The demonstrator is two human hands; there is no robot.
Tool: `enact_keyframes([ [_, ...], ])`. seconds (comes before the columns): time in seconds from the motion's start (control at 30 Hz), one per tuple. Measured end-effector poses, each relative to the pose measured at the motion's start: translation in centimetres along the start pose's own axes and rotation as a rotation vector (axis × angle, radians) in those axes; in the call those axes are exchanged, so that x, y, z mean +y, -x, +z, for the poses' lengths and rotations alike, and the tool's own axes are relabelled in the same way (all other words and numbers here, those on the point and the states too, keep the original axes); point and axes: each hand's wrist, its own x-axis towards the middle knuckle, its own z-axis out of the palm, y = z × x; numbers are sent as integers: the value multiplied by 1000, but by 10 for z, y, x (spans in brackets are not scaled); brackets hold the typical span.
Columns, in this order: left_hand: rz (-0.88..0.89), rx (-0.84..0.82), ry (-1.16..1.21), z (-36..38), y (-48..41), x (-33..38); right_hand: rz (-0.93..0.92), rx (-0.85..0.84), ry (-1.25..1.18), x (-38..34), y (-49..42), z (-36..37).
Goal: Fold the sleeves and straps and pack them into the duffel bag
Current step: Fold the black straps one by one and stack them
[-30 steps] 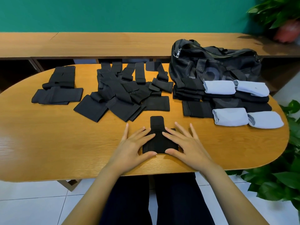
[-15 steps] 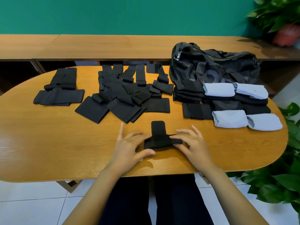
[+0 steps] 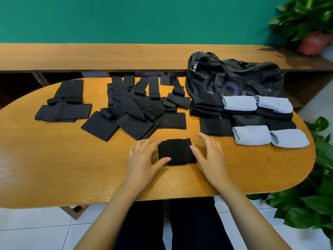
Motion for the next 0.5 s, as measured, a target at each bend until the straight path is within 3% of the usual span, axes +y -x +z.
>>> enact_keyframes([
  [0.13,94,-268,-57,-1,-2,-7,-34,-57,78,4,17,-1],
  [0.23,94,-232,-139,6,-4,-7,-148,-77,156,5,23,2],
  [0.37,112,-131,-193,14,-12,-2,-388,-203,494,2,23,10],
  [0.5,65,-32,-148,21,-13,-4,-445,-214,736,0,14,19],
])
